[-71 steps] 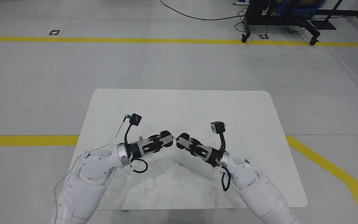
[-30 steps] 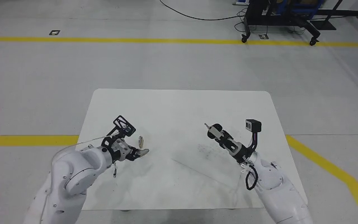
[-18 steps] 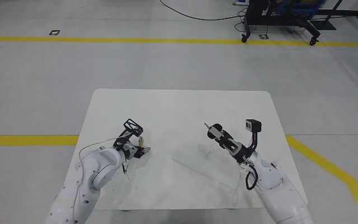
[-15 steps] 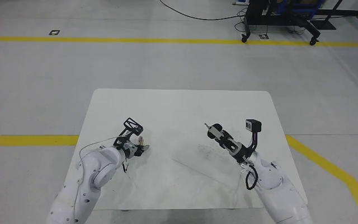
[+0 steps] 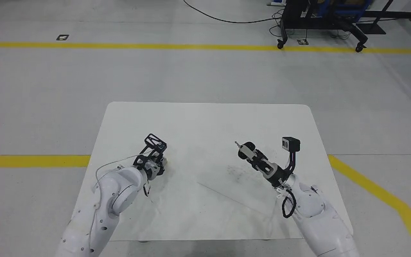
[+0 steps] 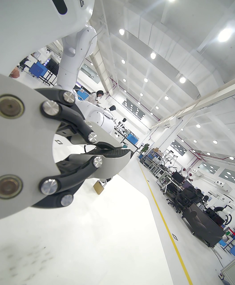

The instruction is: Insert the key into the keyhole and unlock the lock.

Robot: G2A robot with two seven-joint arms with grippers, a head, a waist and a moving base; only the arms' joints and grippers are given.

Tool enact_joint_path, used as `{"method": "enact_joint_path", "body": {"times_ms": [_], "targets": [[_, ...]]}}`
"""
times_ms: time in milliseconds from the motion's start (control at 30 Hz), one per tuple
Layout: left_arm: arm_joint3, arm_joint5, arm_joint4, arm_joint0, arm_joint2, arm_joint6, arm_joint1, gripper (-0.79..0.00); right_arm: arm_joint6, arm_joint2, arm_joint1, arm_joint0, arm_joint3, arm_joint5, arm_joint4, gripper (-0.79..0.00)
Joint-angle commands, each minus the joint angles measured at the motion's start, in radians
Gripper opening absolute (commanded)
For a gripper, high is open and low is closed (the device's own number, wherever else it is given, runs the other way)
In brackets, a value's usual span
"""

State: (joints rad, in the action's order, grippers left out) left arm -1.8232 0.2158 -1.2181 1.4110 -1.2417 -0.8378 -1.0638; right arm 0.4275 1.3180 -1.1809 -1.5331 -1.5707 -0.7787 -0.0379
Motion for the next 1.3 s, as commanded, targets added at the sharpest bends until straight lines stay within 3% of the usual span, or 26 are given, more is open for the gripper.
{"method": "enact_joint_path", "body": {"times_ms": [0, 67, 167, 300, 833, 867, 900, 967, 1067, 1267], "targets": [[-0.004, 0.000, -0.003, 0.005, -0.006, -0.005, 0.001, -0.646, 0.000, 0.000, 0.000, 0.000, 0.000, 0.000, 0.000, -0.785], [-0.008, 0.002, -0.001, 0.013, -0.016, -0.007, 0.002, -0.613, 0.000, 0.000, 0.000, 0.000, 0.000, 0.000, 0.000, -0.785], [-0.012, 0.010, 0.005, 0.025, -0.025, -0.011, 0.004, -0.631, 0.000, 0.000, 0.000, 0.000, 0.000, 0.000, 0.000, -0.785], [-0.012, 0.018, 0.004, 0.029, -0.028, -0.015, 0.005, -0.785, 0.000, 0.000, 0.000, 0.000, 0.000, 0.000, 0.000, -0.785], [0.002, 0.026, 0.027, 0.018, -0.031, -0.008, 0.003, -0.785, 0.000, 0.000, 0.000, 0.000, 0.000, 0.000, 0.000, -0.785], [0.000, 0.026, 0.027, 0.020, -0.032, -0.008, 0.003, -0.745, 0.000, 0.000, 0.000, 0.000, 0.000, 0.000, 0.000, -0.785], [-0.002, 0.027, 0.028, 0.021, -0.033, -0.008, 0.003, -0.576, 0.000, 0.000, 0.000, 0.000, 0.000, 0.000, 0.000, -0.785], [-0.003, 0.029, 0.035, 0.023, -0.036, -0.006, 0.003, -0.453, 0.000, 0.000, 0.000, 0.000, 0.000, 0.000, 0.000, -0.785], [-0.002, 0.030, 0.037, 0.024, -0.038, -0.004, 0.003, -0.400, 0.000, 0.000, 0.000, 0.000, 0.000, 0.000, 0.000, -0.785], [0.006, 0.033, 0.043, 0.014, -0.029, 0.000, 0.001, -0.437, 0.000, 0.000, 0.000, 0.000, 0.000, 0.000, 0.000, -0.785]]}}
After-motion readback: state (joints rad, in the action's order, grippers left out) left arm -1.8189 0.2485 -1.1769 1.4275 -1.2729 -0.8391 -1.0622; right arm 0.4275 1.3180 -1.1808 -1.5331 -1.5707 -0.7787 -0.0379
